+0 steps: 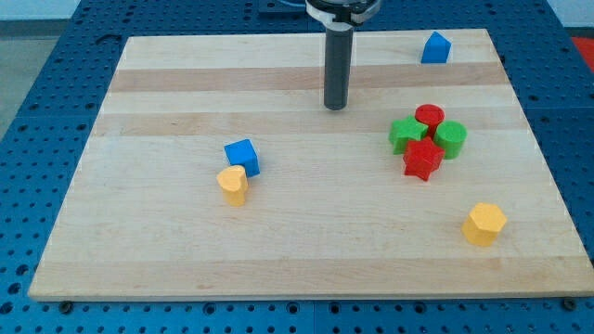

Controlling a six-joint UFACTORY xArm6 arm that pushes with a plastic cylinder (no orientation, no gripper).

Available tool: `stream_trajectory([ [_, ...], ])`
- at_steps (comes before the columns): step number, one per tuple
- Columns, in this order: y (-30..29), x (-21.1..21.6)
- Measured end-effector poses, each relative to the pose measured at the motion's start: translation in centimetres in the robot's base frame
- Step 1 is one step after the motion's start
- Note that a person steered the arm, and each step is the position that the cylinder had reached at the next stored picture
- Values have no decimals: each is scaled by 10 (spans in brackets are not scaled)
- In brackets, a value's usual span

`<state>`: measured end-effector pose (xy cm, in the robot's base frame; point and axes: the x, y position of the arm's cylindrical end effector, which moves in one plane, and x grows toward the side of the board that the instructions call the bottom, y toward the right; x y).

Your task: Push the blue triangle towards the top center of the board

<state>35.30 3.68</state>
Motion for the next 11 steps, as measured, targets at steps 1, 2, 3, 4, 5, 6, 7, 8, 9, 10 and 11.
stream_trajectory([
  [1,37,1],
  [2,86,-3],
  [3,126,-14],
  [4,197,-54],
  [5,260,-99],
  [6,237,-121],
  [7,182,-113],
  [8,133,-76],
  [9,94,-66],
  [10,121,-94],
  [11,137,-125],
])
